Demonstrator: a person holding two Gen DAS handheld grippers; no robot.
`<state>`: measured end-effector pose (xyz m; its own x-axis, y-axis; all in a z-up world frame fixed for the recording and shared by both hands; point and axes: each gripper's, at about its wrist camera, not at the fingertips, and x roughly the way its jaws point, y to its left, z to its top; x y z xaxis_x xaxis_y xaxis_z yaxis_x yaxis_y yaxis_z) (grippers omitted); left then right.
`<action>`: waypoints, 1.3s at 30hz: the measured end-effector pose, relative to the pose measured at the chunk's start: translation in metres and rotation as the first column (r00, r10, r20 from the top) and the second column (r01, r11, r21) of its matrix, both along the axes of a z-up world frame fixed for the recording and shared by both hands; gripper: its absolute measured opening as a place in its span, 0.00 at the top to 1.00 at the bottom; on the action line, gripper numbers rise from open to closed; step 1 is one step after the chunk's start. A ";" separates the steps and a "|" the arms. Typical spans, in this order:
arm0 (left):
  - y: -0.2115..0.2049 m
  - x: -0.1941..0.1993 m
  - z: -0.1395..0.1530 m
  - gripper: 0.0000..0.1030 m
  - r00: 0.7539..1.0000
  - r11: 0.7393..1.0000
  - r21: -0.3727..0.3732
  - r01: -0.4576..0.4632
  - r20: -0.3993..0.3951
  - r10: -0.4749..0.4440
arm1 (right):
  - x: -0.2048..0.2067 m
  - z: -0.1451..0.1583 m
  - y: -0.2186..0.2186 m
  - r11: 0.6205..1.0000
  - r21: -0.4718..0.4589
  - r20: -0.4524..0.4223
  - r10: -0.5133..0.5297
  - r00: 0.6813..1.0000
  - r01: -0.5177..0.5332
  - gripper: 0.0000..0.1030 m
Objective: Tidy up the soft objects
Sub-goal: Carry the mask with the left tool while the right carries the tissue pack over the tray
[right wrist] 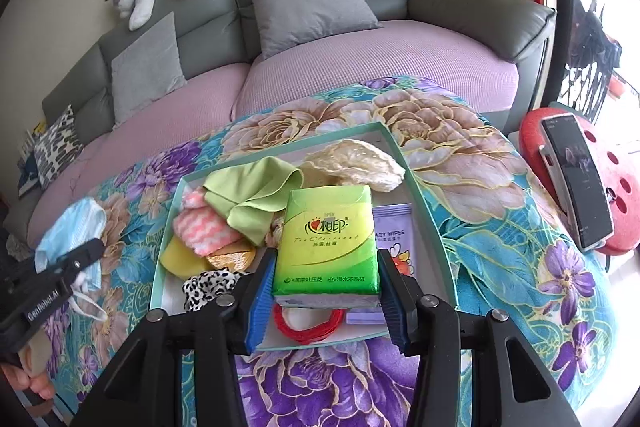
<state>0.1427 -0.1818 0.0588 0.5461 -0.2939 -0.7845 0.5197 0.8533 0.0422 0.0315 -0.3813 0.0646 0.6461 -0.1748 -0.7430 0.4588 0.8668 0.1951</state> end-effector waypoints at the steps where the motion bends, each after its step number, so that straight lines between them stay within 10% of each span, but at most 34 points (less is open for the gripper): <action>1: -0.004 -0.002 -0.001 0.86 1.000 1.000 0.004 0.012 -0.002 -0.012 | -0.001 0.000 -0.002 1.000 0.005 0.004 -0.004 1.000 0.004 0.51; 39: -0.047 0.019 -0.099 0.83 0.963 0.991 0.096 0.094 -0.262 -0.066 | 0.060 -0.044 0.033 0.986 0.037 -0.107 0.166 0.980 -0.163 0.51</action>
